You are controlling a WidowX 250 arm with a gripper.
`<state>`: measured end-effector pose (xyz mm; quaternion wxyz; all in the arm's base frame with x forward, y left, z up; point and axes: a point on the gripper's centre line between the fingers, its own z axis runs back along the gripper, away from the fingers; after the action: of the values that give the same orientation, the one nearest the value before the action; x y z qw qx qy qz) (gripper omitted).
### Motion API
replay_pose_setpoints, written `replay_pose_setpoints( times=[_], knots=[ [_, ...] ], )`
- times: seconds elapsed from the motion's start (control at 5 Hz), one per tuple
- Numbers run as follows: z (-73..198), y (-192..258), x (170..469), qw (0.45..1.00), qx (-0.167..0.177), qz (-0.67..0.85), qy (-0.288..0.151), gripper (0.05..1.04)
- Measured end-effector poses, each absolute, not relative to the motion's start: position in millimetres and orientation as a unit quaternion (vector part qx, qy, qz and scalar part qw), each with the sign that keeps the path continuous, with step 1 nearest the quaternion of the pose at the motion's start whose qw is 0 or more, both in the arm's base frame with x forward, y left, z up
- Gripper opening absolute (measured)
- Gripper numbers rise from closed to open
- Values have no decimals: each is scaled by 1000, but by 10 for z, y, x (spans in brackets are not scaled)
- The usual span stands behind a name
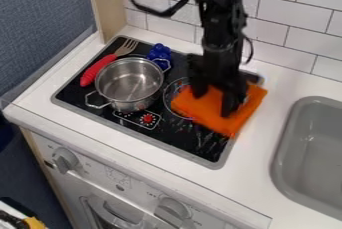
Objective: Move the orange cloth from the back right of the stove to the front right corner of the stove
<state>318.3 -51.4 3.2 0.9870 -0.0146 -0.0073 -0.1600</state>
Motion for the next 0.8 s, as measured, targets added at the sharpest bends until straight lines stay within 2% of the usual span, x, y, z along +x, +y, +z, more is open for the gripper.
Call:
replay_pose_setpoints(
  times=[0.4,0.6,0.8],
  knots=[
    [27,-578,2561,987,-1,-158,15,998],
    [31,-593,2439,987,1,-159,23,999],
    [41,-609,2480,988,-2,-155,19,999]
  ],
)
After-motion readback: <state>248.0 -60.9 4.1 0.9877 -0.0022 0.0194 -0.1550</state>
